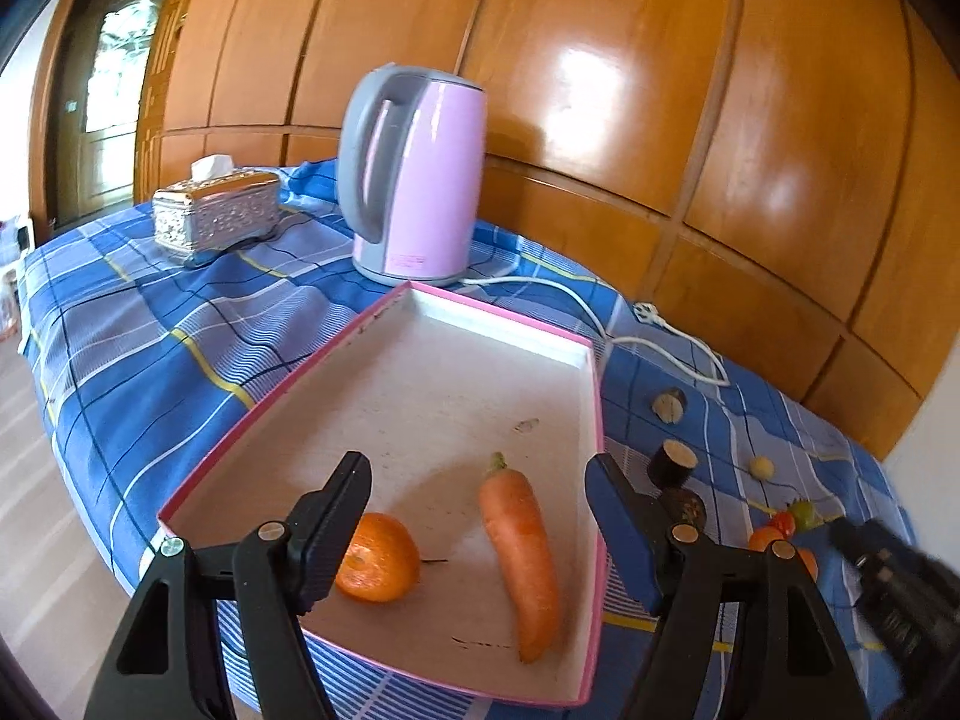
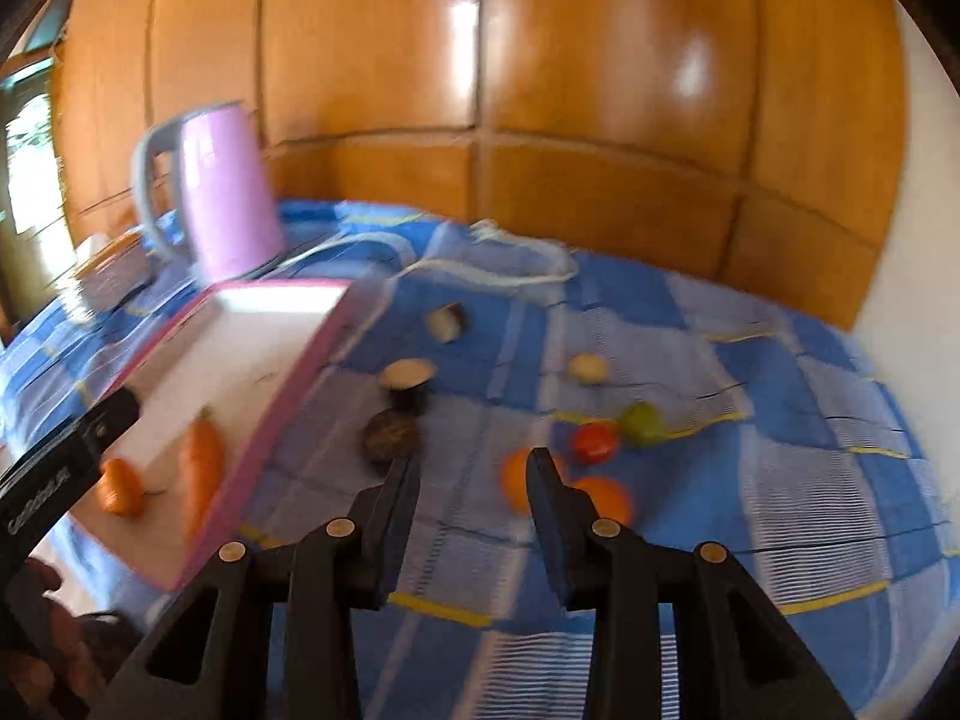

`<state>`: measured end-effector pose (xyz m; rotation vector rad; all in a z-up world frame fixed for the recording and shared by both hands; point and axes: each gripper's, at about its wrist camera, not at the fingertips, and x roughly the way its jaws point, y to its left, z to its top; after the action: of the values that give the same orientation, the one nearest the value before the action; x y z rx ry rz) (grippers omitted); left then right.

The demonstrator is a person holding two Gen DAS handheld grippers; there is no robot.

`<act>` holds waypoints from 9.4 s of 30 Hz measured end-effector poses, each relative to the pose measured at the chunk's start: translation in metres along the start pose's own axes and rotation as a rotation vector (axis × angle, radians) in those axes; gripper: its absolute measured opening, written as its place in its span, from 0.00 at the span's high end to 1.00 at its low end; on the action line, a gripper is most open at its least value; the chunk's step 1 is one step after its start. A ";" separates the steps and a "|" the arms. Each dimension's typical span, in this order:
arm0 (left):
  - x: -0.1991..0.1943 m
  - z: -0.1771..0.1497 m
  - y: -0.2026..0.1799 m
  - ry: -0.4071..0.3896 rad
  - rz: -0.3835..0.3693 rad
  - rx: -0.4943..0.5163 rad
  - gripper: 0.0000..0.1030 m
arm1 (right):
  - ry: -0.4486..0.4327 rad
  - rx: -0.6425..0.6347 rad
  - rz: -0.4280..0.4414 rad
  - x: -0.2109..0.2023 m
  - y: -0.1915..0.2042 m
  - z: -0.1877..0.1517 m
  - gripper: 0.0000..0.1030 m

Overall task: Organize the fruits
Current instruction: 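Withdraw both tools from the tray toward the remaining fruits, then grasp the dark round fruit with the left tool, then lift the dark fruit with the left tool while the right tool grasps an orange, then place the dark fruit and the orange into the tray, opening both tools, then withdraw both tools and move the left tool to another orange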

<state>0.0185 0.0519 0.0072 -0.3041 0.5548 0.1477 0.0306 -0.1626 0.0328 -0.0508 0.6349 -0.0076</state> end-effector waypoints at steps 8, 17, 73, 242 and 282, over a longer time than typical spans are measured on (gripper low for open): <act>0.000 -0.006 -0.016 0.026 -0.047 0.073 0.25 | 0.074 0.198 0.026 0.015 -0.051 -0.013 0.58; 0.000 -0.018 -0.051 0.062 -0.150 0.219 0.25 | 0.179 0.457 0.139 0.031 -0.096 -0.035 0.53; 0.088 -0.020 -0.129 0.297 -0.265 0.370 0.50 | 0.291 0.406 0.077 0.075 -0.086 -0.030 0.62; 0.023 0.004 0.037 0.036 0.182 -0.266 0.28 | 0.141 0.114 0.566 0.045 0.082 0.030 0.43; 0.021 -0.022 -0.065 0.061 -0.035 0.262 0.28 | 0.222 0.680 0.175 0.055 -0.137 -0.039 0.49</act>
<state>0.0394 -0.0154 -0.0056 -0.0631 0.6219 0.0312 0.0529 -0.3026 -0.0246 0.6705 0.8288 -0.0606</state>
